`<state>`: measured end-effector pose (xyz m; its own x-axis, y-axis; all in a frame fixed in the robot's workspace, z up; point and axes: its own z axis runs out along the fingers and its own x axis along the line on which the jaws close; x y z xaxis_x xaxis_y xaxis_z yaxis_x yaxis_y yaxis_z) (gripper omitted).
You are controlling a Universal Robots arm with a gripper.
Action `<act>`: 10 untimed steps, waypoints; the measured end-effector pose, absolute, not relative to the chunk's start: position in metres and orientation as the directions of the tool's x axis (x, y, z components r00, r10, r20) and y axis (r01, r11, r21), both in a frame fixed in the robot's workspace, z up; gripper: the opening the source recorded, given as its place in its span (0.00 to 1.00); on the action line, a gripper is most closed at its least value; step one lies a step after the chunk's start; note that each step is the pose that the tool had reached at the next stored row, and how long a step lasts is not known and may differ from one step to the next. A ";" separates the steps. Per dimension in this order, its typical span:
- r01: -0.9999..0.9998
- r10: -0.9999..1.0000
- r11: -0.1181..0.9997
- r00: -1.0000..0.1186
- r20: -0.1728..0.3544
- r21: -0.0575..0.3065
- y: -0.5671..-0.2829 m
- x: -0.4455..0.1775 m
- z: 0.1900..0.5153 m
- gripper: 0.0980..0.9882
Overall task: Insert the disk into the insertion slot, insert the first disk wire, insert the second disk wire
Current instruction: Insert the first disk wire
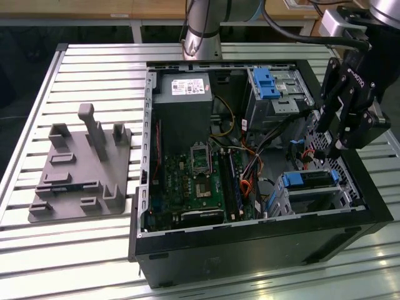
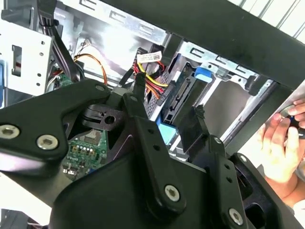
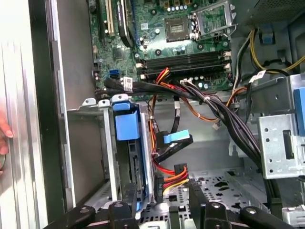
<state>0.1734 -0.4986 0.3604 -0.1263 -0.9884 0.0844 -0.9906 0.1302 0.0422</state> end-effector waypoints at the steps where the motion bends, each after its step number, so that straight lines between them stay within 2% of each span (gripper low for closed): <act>1: -0.990 -0.988 0.130 -0.126 0.087 0.047 -0.498 0.174 0.360 0.52; 10: -0.990 -0.980 0.133 -0.125 0.152 0.046 -0.485 0.178 0.353 0.52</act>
<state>0.1779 -0.4850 0.3527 -0.1250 -0.9805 0.1518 -0.9900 0.1334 0.0465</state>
